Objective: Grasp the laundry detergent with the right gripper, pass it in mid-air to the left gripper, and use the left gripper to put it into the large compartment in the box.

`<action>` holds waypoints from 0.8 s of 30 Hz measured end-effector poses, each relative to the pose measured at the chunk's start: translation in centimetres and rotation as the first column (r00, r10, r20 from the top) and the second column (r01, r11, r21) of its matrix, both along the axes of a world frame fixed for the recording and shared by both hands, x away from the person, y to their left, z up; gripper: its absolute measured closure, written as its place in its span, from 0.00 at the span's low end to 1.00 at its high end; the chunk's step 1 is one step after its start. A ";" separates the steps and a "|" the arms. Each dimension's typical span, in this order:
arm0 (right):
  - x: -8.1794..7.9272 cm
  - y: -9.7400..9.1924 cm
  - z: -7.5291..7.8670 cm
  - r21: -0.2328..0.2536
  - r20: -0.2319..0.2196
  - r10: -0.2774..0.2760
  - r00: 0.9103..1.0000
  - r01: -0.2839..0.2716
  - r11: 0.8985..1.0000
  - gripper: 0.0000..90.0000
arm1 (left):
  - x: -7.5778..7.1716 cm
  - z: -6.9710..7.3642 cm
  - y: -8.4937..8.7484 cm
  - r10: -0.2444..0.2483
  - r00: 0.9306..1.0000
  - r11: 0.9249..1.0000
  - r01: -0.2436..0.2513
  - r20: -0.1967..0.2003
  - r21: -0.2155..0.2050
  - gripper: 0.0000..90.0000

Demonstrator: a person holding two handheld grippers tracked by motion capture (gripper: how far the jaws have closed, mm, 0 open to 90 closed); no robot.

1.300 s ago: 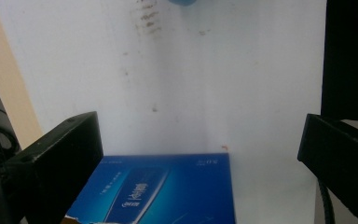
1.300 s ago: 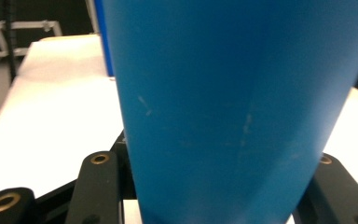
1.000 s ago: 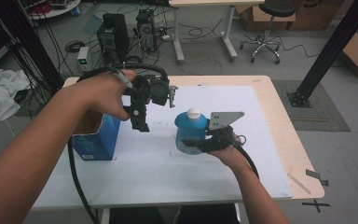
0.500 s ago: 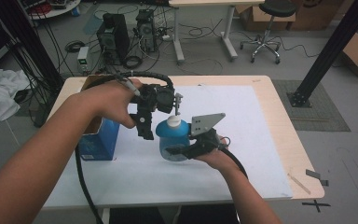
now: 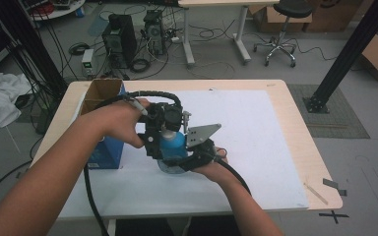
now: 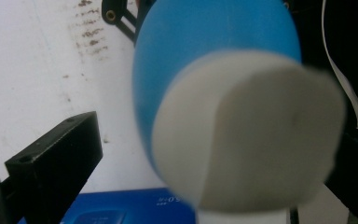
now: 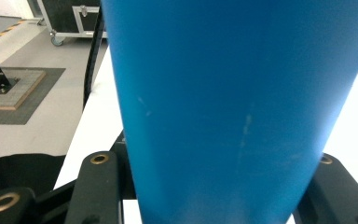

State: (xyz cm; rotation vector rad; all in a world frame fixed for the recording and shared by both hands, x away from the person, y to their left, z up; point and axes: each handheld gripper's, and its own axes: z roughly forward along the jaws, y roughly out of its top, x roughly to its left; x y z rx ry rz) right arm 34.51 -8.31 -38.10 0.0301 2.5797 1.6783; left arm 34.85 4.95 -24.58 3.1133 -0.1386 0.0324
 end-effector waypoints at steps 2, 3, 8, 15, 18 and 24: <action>0.0 0.4 -0.2 0.006 -0.005 0.002 1.000 -0.002 1.000 0.51 | -0.2 -0.4 0.1 0.005 1.000 1.000 -0.005 0.000 0.004 0.00; -0.1 0.5 -0.3 0.006 -0.006 0.004 1.000 -0.004 1.000 0.51 | -0.3 -0.5 0.1 0.008 1.000 1.000 -0.008 0.001 0.009 0.00; -0.2 1.4 -0.5 0.012 0.002 0.018 1.000 -0.018 1.000 0.51 | -0.5 -0.5 0.4 0.021 1.000 1.000 -0.021 0.004 -0.006 0.00; -0.3 2.2 -0.7 0.020 -0.007 0.021 1.000 -0.021 1.000 0.51 | -0.7 -0.8 0.8 0.030 0.999 1.000 -0.030 0.010 0.002 0.00; -0.2 2.5 -0.7 0.023 0.001 0.018 1.000 -0.018 1.000 0.51 | -0.8 -0.9 0.9 0.028 1.000 1.000 -0.028 0.013 0.003 0.01; -0.2 2.9 -0.8 0.022 -0.005 0.020 1.000 -0.020 1.000 0.51 | -0.9 -0.8 1.2 0.035 0.999 0.999 -0.035 0.021 -0.001 0.05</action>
